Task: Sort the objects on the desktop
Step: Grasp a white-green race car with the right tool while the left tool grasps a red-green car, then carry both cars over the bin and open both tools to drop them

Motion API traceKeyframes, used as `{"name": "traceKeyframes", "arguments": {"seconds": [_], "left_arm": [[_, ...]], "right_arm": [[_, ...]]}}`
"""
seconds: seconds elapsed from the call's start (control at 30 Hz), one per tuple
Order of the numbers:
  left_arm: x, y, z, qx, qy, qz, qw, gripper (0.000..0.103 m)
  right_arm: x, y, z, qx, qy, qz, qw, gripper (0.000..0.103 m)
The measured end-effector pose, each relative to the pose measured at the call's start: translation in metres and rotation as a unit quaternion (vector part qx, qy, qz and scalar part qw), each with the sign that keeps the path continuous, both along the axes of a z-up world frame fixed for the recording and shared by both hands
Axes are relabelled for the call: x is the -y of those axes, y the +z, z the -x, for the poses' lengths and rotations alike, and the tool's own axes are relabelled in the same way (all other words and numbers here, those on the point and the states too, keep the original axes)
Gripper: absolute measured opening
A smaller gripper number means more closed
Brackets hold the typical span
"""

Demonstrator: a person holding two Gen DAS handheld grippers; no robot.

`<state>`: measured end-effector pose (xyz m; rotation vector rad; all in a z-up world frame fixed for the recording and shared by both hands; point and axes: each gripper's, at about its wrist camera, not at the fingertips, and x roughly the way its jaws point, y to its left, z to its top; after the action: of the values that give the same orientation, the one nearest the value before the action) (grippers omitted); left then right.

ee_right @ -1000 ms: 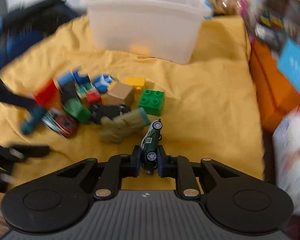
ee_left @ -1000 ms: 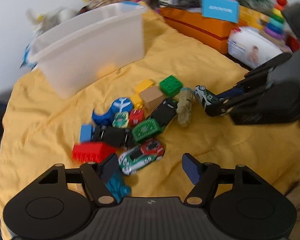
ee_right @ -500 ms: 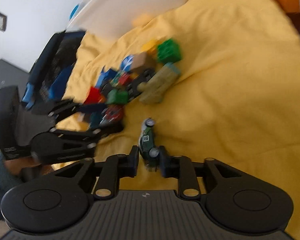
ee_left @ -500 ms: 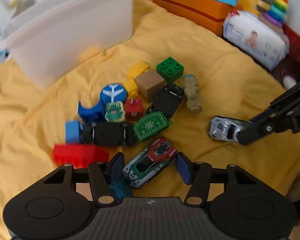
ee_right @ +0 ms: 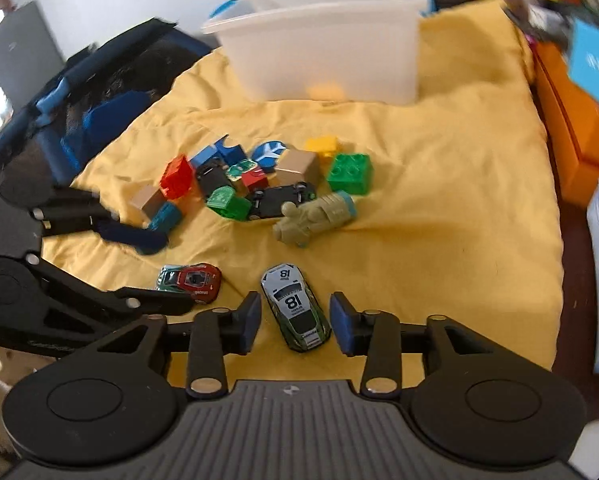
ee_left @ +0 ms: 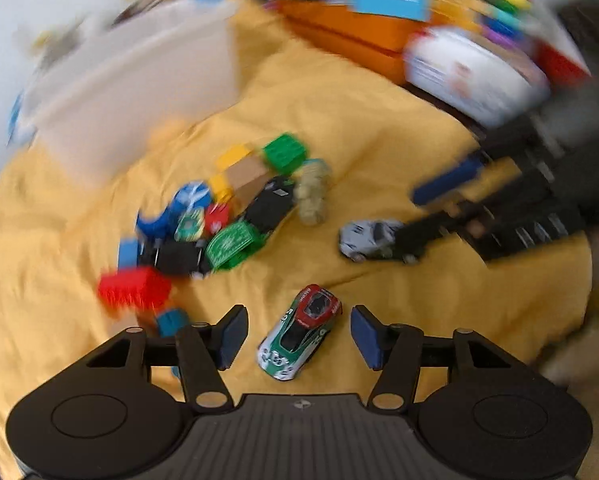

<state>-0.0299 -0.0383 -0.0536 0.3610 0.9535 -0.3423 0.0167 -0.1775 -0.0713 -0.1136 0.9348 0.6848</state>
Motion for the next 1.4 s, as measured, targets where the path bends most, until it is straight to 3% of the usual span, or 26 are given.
{"name": "traceKeyframes", "arguments": {"seconds": [0.07,0.13,0.17,0.2,0.33,0.5,0.57,0.7,0.77,0.8,0.87,0.93,1.0,1.13,1.4], "left_arm": [[0.002,-0.005,0.002,0.005,-0.049,-0.026,0.9985,0.061],[0.001,-0.012,-0.004,-0.004,-0.064,-0.042,0.997,0.053],[-0.002,-0.016,-0.008,-0.013,-0.063,-0.034,0.9973,0.05],[-0.006,-0.019,-0.014,-0.029,-0.055,-0.018,0.9979,0.04],[-0.021,-0.021,-0.024,-0.049,0.044,0.055,0.9963,0.036],[-0.012,-0.021,-0.006,-0.042,0.157,0.081,0.9834,0.035],[-0.008,-0.02,-0.001,-0.033,0.156,0.076,0.9844,0.036],[-0.01,-0.015,0.003,-0.009,0.149,0.07,0.9864,0.052],[-0.011,-0.022,0.0,-0.026,0.149,0.078,0.9855,0.048],[-0.014,-0.027,-0.001,-0.041,0.15,0.09,0.9838,0.039],[-0.016,-0.029,0.003,-0.036,0.152,0.095,0.9832,0.033],[-0.018,-0.028,0.004,-0.034,0.152,0.1,0.9828,0.033],[-0.02,-0.027,0.004,-0.033,0.153,0.108,0.9817,0.033],[-0.02,-0.011,0.005,-0.016,0.145,0.109,0.9834,0.033],[-0.03,0.04,-0.01,0.043,0.145,0.106,0.9827,0.033]], "right_arm": [[-0.005,-0.002,0.0,0.012,0.013,0.022,1.0,0.043],[-0.007,-0.004,0.0,0.012,0.016,0.026,0.999,0.043],[-0.007,-0.004,0.001,0.011,0.017,0.022,1.0,0.043],[-0.007,-0.004,0.002,0.01,0.017,0.02,1.0,0.043],[-0.009,-0.005,0.008,0.017,0.014,0.025,0.999,0.043],[-0.012,-0.003,0.012,0.036,0.017,0.035,0.999,0.043],[-0.017,-0.005,0.012,0.037,0.027,0.048,0.998,0.043],[-0.025,-0.012,0.009,0.049,0.053,0.07,0.995,0.047],[-0.027,-0.017,0.007,0.053,0.064,0.08,0.993,0.048],[-0.029,-0.021,0.006,0.05,0.066,0.085,0.993,0.048],[-0.03,-0.025,0.008,0.048,0.07,0.088,0.993,0.048],[-0.029,-0.026,0.013,0.06,0.071,0.09,0.992,0.047],[-0.029,-0.026,0.016,0.059,0.073,0.083,0.992,0.033],[-0.035,-0.018,0.022,0.061,0.076,0.1,0.99,0.033],[-0.031,0.016,0.006,0.075,0.04,0.068,0.994,0.033]]}}
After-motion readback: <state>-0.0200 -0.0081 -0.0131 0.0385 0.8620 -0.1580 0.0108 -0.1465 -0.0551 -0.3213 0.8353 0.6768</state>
